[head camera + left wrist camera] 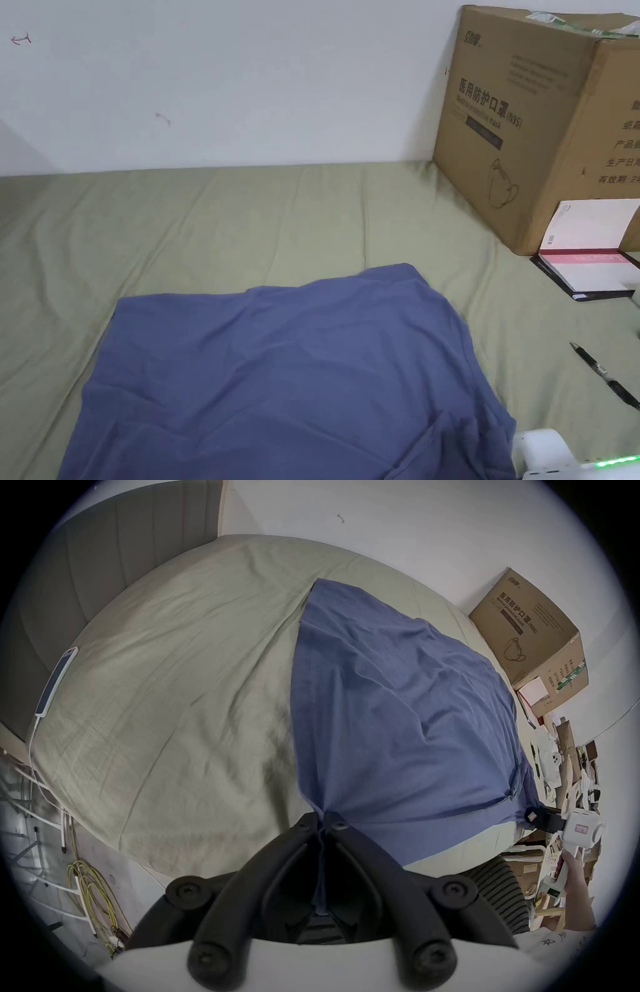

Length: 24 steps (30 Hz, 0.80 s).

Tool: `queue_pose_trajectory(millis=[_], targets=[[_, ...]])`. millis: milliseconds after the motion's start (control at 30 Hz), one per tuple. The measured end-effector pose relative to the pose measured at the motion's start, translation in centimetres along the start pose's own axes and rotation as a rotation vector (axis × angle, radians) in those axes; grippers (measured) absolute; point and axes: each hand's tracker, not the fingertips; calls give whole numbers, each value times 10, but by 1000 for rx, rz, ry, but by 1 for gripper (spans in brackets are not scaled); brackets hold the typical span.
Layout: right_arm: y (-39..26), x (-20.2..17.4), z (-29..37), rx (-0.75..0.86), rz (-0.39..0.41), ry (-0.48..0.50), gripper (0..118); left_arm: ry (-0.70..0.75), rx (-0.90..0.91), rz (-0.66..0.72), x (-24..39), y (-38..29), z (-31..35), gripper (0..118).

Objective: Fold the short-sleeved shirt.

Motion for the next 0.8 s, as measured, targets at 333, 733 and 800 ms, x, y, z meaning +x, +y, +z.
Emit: queue_pose_trajectory(millis=[333,733,800], targets=[[-30,18,47,17,-119,23,5,-60,3,51,-15,-8,20,2],[66,26,89,360,-297,171,5,-241,212,231,-11,75,31,2],[100,33,67,347,-314,184,5,-252,222,231,-9,104,6,2]])
